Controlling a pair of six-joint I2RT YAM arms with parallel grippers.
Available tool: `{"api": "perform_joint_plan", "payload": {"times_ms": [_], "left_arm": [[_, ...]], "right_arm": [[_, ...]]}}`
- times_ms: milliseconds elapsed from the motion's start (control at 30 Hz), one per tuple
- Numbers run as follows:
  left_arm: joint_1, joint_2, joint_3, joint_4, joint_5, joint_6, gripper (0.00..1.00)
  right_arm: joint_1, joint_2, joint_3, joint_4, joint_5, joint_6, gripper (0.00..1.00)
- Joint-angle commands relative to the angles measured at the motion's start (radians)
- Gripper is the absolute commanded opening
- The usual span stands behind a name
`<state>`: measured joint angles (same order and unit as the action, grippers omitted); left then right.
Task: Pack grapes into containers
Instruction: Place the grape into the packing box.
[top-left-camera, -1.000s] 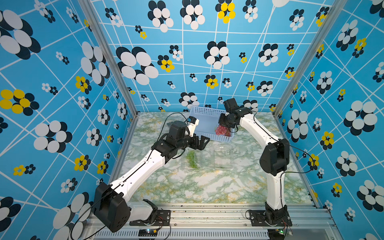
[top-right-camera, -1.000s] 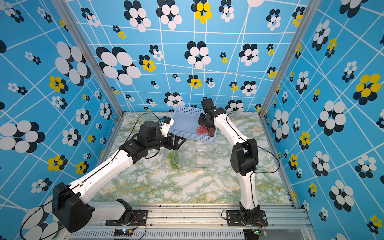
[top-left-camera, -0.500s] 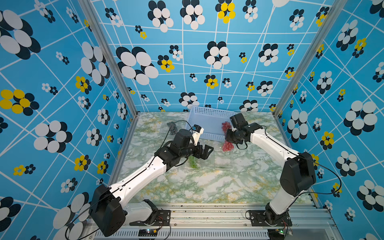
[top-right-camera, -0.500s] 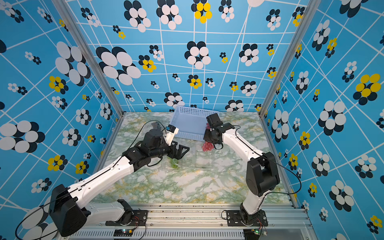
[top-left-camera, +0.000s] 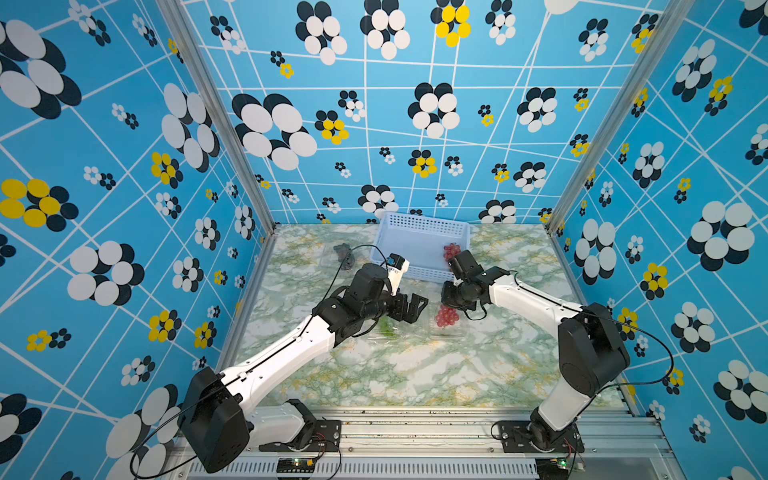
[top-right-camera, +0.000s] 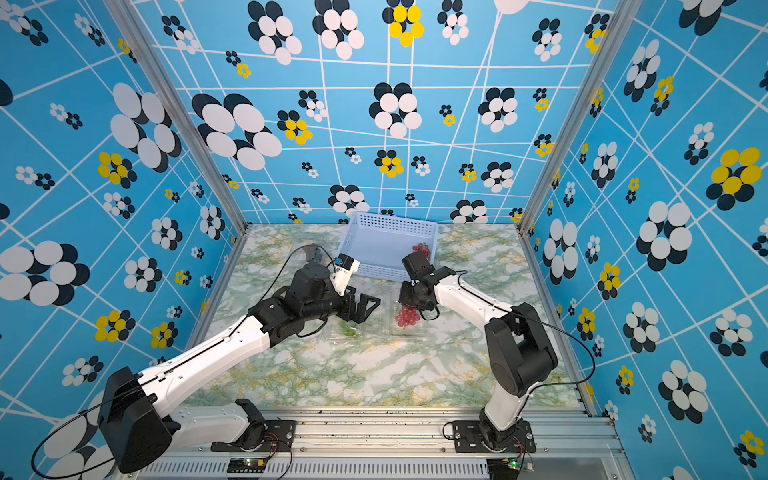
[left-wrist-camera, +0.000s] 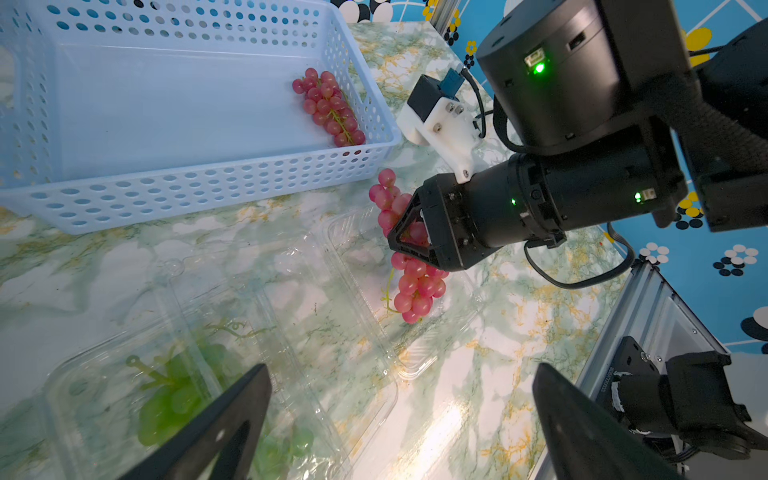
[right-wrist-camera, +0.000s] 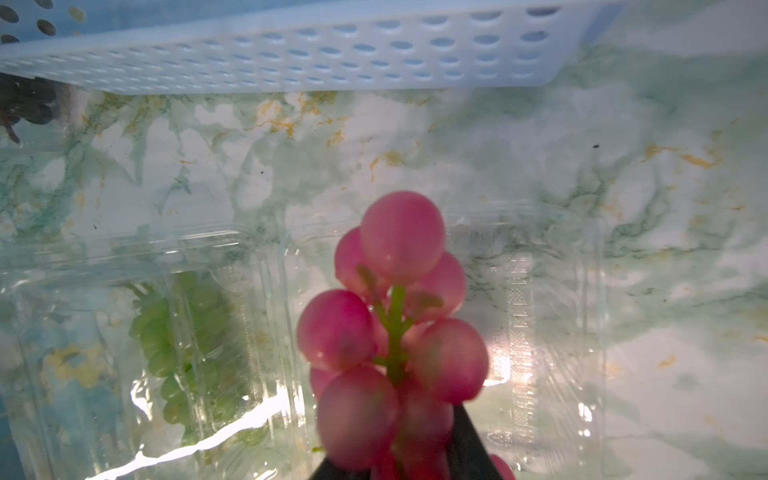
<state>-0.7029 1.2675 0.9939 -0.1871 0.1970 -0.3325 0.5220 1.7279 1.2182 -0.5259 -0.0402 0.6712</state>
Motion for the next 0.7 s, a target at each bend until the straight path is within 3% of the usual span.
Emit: {"api": "perform_joint_plan", "payload": {"times_ms": [0, 667], "left_arm": [[-0.006, -0.021, -0.015, 0.000, -0.020, -0.007, 1.00], [-0.005, 0.000, -0.023, -0.002, -0.027, -0.005, 1.00]], "right_arm": [[0.012, 0.036, -0.020, 0.042, -0.035, 0.020, 0.25], [0.015, 0.132, -0.059, 0.090, -0.064, 0.021, 0.27]]}}
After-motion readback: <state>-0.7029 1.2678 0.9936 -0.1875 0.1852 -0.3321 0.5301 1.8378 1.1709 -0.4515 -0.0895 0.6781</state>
